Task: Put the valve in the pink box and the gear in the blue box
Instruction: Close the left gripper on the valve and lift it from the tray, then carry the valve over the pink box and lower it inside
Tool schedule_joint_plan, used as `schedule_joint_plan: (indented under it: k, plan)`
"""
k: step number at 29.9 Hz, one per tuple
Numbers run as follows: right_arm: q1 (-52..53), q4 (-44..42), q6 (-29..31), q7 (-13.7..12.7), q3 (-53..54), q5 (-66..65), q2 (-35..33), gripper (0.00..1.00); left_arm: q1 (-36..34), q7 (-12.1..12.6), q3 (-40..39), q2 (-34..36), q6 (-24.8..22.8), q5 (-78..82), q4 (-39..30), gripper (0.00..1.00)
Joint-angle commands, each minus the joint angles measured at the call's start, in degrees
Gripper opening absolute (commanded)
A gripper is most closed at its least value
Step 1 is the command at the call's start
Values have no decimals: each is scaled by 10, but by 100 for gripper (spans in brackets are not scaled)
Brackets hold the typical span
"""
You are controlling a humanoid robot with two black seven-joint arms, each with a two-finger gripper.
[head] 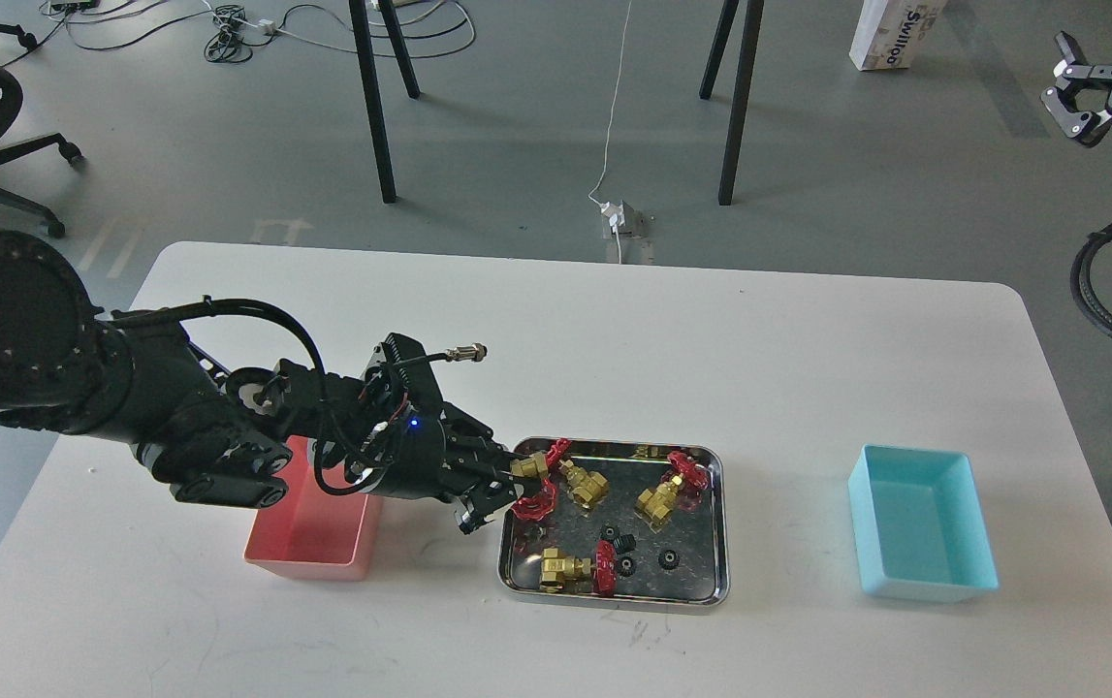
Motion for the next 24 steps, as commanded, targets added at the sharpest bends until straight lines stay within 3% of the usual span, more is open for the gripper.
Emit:
schedule_joint_plan:
  k: [1,6,12,17,24]
  plan:
    - [14,1,-17,-3,3,0,2,100,-12,0,-1,39,0,6,-21,21]
    - [72,4,-96,-20,-16,-1,1,100,-47,0,-13,122,0,16,-63,21]
    - [154,14,-114,-69,-86,-2,3,100,-50,0,-68,253,0,56,-92,21]
    - [172,10,-114,-69,-116,-1,10,100,-49,0,-77,347,0,93,-124,21]
    - [158,8,-114,-69,-120,-1,19,100,-6,0,-81,414,0,131,-128,21]
